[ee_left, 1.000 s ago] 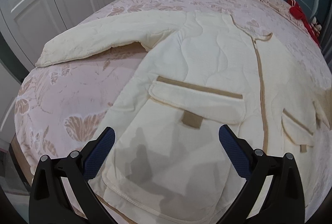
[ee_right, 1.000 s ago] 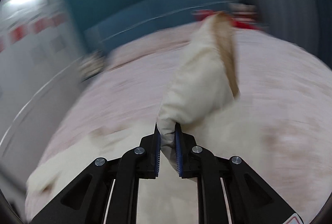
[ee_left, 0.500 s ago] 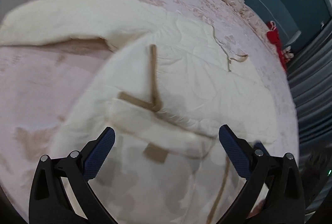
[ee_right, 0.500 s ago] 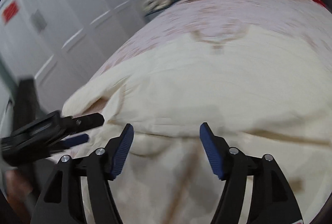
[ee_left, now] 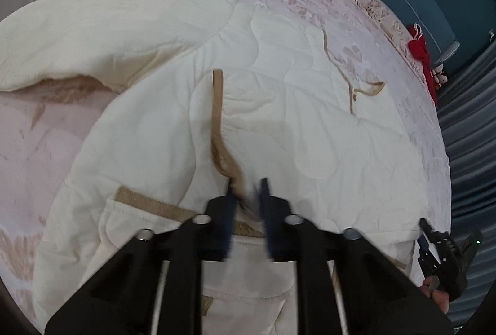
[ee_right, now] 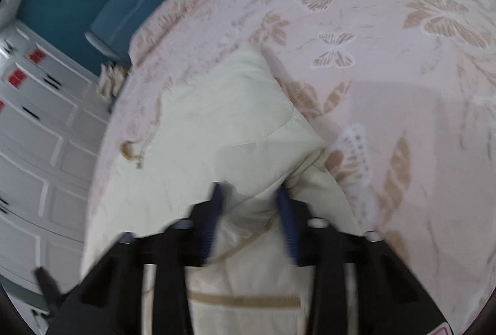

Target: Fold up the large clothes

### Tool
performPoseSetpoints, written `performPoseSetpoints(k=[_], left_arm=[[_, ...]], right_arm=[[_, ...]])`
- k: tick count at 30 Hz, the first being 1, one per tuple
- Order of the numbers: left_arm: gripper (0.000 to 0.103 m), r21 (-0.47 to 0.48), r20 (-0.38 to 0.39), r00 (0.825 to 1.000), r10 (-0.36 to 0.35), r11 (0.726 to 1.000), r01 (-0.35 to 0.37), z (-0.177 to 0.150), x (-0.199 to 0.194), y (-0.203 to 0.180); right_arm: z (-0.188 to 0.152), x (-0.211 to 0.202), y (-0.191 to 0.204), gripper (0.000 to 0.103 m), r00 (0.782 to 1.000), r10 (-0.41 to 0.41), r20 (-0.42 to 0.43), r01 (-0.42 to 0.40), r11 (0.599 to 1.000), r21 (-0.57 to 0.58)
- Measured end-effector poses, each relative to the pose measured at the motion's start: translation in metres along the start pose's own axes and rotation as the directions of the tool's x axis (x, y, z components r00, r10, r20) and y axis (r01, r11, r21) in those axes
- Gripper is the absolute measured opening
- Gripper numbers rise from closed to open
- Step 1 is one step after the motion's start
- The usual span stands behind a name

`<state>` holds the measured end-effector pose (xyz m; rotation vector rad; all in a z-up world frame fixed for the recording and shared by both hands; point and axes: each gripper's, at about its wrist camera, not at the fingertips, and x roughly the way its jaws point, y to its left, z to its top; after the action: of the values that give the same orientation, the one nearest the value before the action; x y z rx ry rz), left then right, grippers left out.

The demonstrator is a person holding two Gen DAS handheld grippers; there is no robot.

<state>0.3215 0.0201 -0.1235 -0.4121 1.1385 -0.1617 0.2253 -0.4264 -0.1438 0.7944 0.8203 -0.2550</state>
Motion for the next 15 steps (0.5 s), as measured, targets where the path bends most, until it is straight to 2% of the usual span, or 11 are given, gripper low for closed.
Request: performPoseSetpoints(k=[1, 3, 5, 6, 8, 10, 12, 14, 15], left_arm=[[0.006, -0.007, 0.014, 1.0, -0.016, 1.0, 0.016, 0.003, -0.007, 0.002], [0.006, 0.008, 0.066, 0.997, -0.03, 1.0, 0.03, 0.007, -0.027, 0.003], [0.006, 0.057, 0.113, 0.994, 0.005, 0.998, -0.012, 0.004, -0.038, 0.002], [0.006, 0.073, 0.112, 0.993, 0.022, 0.997, -0.031, 0.002, -0.036, 0.002], [0.006, 0.1, 0.085, 0.994, 0.073, 0.992, -0.081, -0.004, -0.018, 0.004], [0.006, 0.14, 0.055, 0.989, 0.139, 0.979, -0.146, -0.013, 0.01, 0.004], [0.008, 0.192, 0.074, 0.981, 0.178, 0.963, -0.189, -0.022, 0.025, 0.002], [0.01, 0.223, 0.097, 0.975, 0.198, 0.951, -0.215, -0.026, 0.023, -0.002], [0.017, 0.223, 0.103, 0.973, 0.206, 0.949, -0.225, -0.025, 0.019, -0.004]], right_arm=[[0.005, -0.004, 0.011, 0.013, 1.0, 0.01, 0.023, -0.009, 0.999, -0.044], [0.004, -0.026, 0.027, 0.011, 0.994, 0.049, 0.096, -0.038, 0.993, -0.111], [0.005, -0.037, 0.037, 0.011, 0.989, 0.061, 0.133, -0.04, 0.986, -0.16], [0.003, -0.035, 0.037, 0.011, 0.99, 0.048, 0.134, -0.023, 0.983, -0.183], [-0.002, -0.003, 0.025, 0.011, 0.997, -0.053, 0.056, 0.063, 0.977, -0.203], [-0.011, 0.02, 0.009, 0.01, 0.994, -0.106, -0.002, 0.103, 0.974, -0.203], [-0.012, 0.02, 0.006, 0.011, 0.995, -0.099, 0.002, 0.098, 0.975, -0.199], [-0.008, 0.009, 0.008, 0.019, 0.993, -0.116, -0.017, 0.111, 0.979, -0.168], [-0.007, -0.002, 0.01, 0.021, 0.991, -0.131, -0.009, 0.128, 0.979, -0.158]])
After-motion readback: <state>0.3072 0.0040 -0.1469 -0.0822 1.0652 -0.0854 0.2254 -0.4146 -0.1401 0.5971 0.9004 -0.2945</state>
